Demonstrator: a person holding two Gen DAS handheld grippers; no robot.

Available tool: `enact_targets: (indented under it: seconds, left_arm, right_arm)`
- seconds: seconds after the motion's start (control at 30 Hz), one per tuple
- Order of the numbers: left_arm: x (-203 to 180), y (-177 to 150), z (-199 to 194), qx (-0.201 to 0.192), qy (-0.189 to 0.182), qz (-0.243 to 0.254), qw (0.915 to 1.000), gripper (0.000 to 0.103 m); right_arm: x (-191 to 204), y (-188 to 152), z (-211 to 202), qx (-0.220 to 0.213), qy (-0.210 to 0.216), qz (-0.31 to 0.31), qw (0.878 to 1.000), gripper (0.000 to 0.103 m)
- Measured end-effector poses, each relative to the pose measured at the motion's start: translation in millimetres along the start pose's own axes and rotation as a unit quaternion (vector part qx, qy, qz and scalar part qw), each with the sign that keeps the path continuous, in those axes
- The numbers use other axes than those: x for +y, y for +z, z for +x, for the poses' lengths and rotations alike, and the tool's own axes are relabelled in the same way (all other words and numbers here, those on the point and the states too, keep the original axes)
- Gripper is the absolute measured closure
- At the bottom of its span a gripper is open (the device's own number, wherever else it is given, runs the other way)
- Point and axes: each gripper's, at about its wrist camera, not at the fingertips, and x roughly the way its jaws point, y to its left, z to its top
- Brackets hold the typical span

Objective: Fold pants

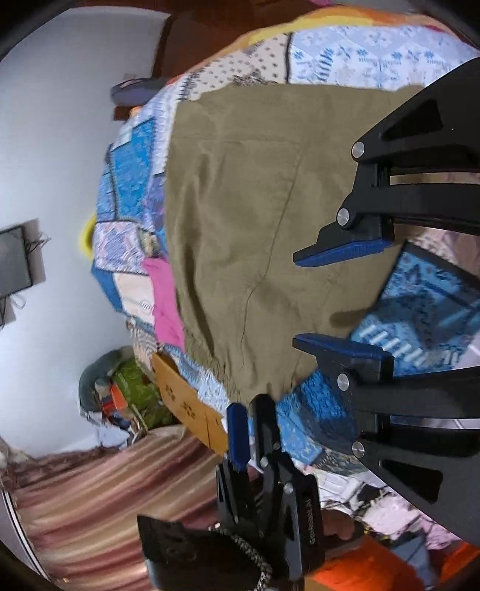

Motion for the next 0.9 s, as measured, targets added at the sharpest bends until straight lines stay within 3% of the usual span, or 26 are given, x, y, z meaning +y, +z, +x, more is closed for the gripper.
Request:
enact_targets:
  seconds: [0.1, 0.2, 0.37, 0.5, 0.6, 0.67, 0.77, 0.9]
  left_arm:
    - [18, -9, 22, 0.022, 0.045, -0.028, 0.9984, 0.066]
    - [32, -21, 33, 0.030, 0.026, -0.061, 0.9974, 0.068]
    - [30, -28, 24, 0.022, 0.033, -0.048, 0.9981, 0.068]
    - [34, -33, 21, 0.018, 0.019, -0.054, 0.9982, 0.068]
    - [34, -37, 22, 0.015, 0.017, -0.059, 0.9980, 0.068]
    - [32, -37, 23, 0.017, 0.019, -0.058, 0.9980, 0.068]
    - [31, -33, 19, 0.024, 0.021, -0.055, 0.9980, 0.068]
    - [39, -20, 7, 0.020, 0.012, -0.071, 0.9972, 0.067]
  right_arm:
    - [-12, -13, 19, 0.025, -0.010, 0.013, 1.000, 0.069]
    - [-24, -23, 9, 0.010, -0.025, 0.021, 0.999, 0.069]
    - [-49, -33, -12, 0.015, -0.065, 0.036, 0.997, 0.069]
    - [-68, -42, -26, 0.022, -0.049, 0.066, 0.996, 0.080]
    - [-71, -49, -30, 0.032, -0.104, 0.048, 0.993, 0.075]
    - [-83, -56, -33, 0.031, -0.092, 0.075, 0.992, 0.064]
    - [-92, -59, -39, 0.033, -0.077, 0.105, 0.991, 0.063]
    - [-94, -49, -54, 0.020, -0.094, 0.108, 0.989, 0.060]
